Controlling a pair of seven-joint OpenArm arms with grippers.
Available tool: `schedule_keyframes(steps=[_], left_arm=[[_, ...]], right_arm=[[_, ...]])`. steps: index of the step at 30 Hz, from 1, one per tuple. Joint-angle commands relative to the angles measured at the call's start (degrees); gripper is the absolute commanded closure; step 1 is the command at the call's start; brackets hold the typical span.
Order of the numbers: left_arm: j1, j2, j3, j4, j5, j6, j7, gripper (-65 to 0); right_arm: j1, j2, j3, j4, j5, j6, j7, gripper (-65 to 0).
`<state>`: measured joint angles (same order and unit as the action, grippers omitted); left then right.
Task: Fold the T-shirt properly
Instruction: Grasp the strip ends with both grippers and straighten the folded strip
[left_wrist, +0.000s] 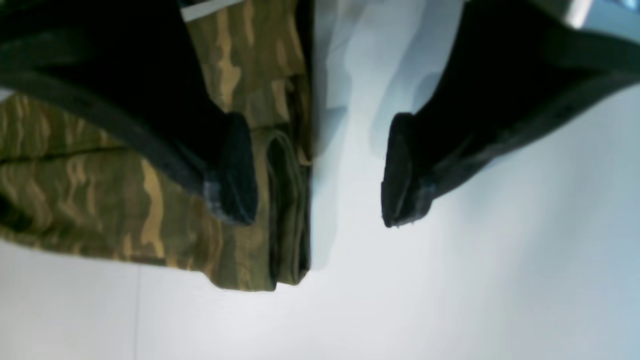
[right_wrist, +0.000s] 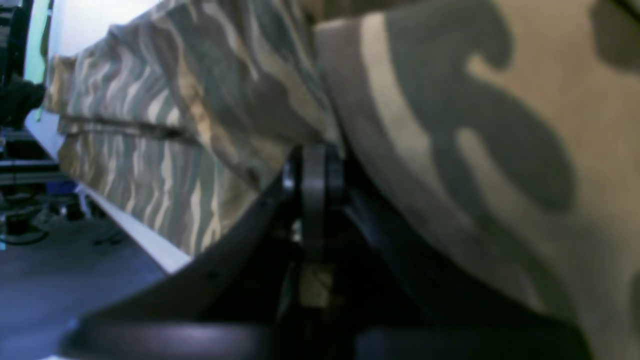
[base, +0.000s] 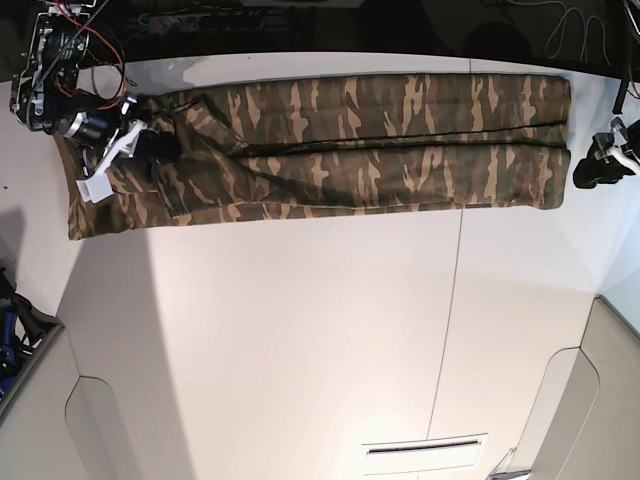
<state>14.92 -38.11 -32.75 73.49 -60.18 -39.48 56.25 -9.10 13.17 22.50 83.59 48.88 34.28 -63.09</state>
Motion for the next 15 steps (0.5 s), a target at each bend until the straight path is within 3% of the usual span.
schedule_keyframes(steps=[1,8,12,15], left_arm=[[-0.3,-1.4,0.6,0.6,0.1,-0.5,-0.9,-42.2],[-0.3,-1.4,6.5,0.6,7.4,-0.5,-6.0,-42.2],[-0.3,-1.4,6.6,0.6,10.1,-0.5,-5.8,-42.2],[-0.3,-1.4,6.6,0.6,9.0,-0.5,-1.6,-42.1]], right_arm=[[0.7,0.6,0.2,0.5,-0.5,-0.4,0.3,0.0],[1.1,0.6,0.2,0.5,-0.5,-0.4,0.3,0.0],[1.0,0.6,0.2,0.5,-0.5,-0.4,0.3,0.0],[1.0,0.6,0.2,0.5,-0.5,-0.4,0.3,0.0]])
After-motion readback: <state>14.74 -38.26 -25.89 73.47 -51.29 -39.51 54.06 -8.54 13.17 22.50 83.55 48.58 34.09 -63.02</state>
